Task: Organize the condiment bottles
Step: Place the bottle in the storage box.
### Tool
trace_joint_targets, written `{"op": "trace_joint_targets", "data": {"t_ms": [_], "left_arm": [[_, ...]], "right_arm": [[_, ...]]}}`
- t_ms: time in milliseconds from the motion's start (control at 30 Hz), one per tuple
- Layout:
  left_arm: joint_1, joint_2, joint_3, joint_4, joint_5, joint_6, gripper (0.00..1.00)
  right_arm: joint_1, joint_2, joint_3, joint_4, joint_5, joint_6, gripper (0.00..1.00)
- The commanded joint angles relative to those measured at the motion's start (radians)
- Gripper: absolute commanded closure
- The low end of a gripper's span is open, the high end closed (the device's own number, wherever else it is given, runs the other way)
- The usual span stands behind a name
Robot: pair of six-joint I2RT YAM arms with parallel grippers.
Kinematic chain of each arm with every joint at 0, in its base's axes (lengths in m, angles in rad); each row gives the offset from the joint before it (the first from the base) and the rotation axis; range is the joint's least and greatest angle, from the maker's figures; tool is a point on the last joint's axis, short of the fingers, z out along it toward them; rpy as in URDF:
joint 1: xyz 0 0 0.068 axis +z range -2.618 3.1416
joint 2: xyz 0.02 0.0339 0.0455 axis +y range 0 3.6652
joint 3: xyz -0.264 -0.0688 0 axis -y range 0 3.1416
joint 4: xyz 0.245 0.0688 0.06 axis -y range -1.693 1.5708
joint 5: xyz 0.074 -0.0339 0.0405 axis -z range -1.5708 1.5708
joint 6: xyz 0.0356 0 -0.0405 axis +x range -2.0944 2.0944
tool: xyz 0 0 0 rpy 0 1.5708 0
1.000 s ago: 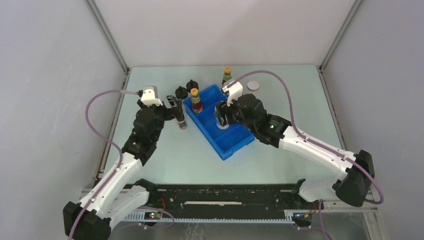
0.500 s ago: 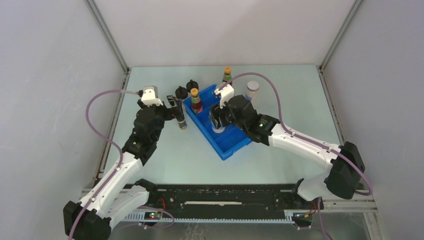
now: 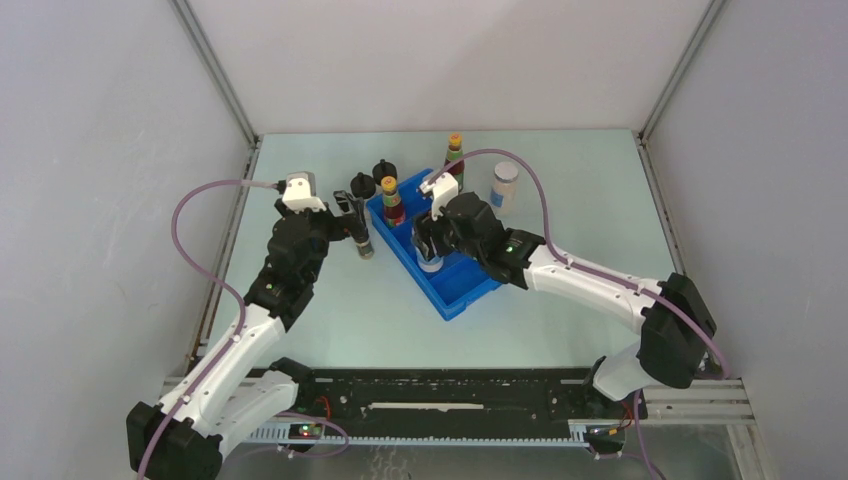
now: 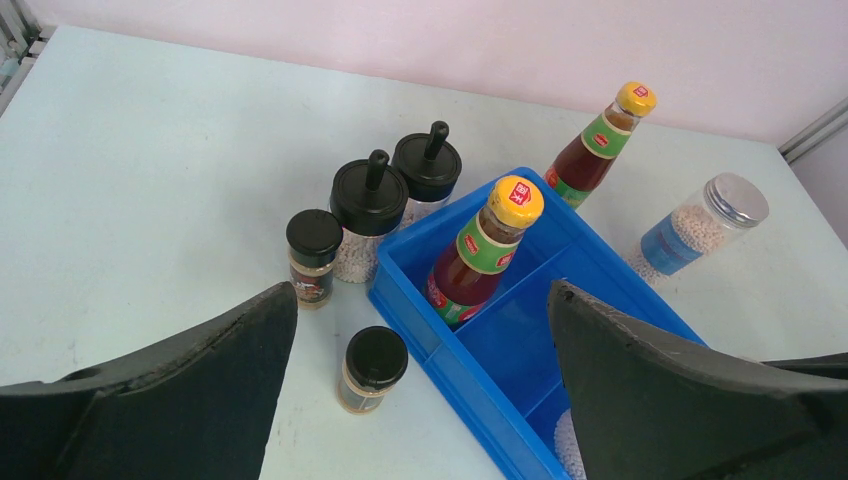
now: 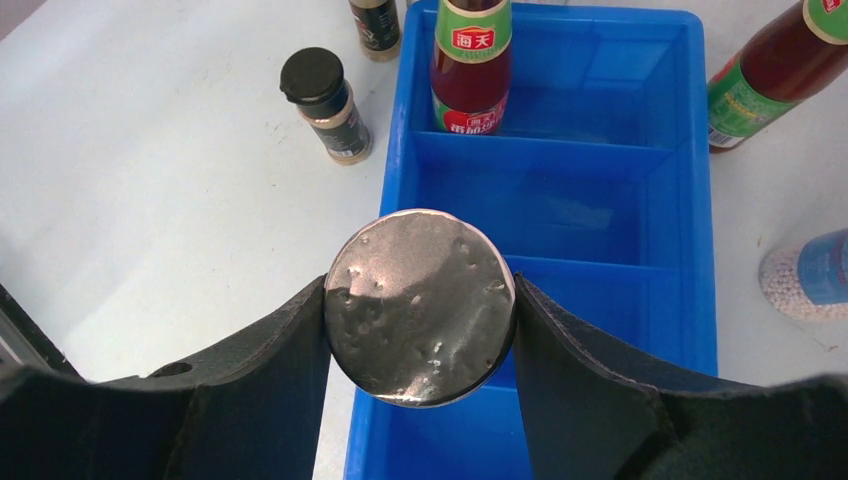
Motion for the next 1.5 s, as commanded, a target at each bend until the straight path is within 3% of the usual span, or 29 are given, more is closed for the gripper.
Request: {"op": "trace_joint_targets", "data": {"t_ms": [0,1367,1400,1467], "left_arm": [[-0.005,-0.008,0.011,0.010,-0.010,0.012,0.00],[-0.006,-0.003,0.005,0.007,-0.018,0.015,0.00],[-0.005,-0.002,0.004,0.007,-0.019,0.015,0.00],[-0.005,0.000,0.005,0.007,-0.018,0.014,0.00]], "right_arm": [[0.003,-0.003,0.010,0.125,-0.008,0.021,1.00],[0.008,0.058,-0.093,0.212,-0.047,0.070,1.00],[0.009,0.059,-0.093,0.211,-0.047,0.068,0.98],[0.009,0.063,-0.093,0.206,-0.047,0.070,0.84]]}}
